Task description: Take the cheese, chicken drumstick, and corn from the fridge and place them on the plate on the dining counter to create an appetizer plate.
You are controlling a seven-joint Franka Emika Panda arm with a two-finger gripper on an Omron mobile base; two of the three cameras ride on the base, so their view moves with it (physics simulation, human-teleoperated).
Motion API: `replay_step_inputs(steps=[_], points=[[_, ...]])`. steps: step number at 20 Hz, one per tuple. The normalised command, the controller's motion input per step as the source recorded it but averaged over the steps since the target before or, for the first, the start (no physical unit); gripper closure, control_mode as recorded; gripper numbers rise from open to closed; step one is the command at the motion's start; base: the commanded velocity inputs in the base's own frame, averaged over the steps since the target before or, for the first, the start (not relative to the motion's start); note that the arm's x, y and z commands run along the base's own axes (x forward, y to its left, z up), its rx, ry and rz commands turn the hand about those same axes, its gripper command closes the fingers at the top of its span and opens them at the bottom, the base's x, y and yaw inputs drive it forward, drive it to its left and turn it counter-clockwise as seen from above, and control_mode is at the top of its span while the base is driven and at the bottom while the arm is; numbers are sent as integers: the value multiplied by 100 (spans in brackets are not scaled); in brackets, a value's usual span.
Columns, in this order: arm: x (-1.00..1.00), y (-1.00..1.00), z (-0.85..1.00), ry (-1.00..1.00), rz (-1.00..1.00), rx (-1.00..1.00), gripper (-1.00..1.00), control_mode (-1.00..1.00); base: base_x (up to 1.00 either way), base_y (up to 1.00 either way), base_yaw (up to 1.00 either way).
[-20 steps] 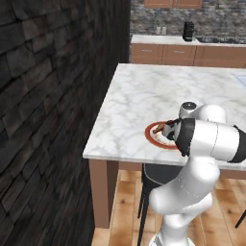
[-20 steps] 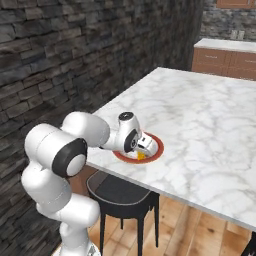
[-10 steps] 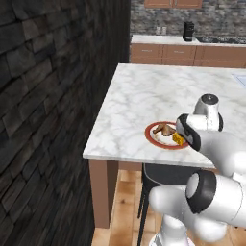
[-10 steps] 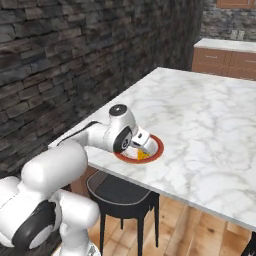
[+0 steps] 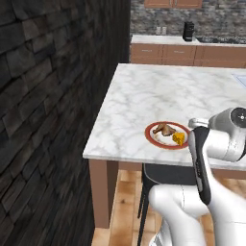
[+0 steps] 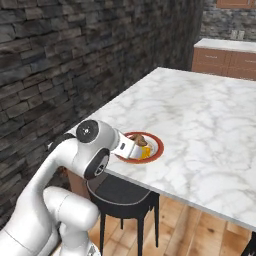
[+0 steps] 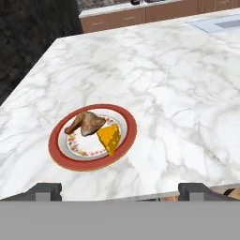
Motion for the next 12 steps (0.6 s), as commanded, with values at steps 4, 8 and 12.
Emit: replay_step_inputs(steps=[4, 8, 12], points=[[-93, 25, 100, 7, 0, 4, -100, -100, 0, 0, 0], [-58, 16, 62, 18, 0, 6, -100, -100, 0, 0, 0], [0, 12, 0, 12, 5, 1, -100, -100, 0, 0, 0]])
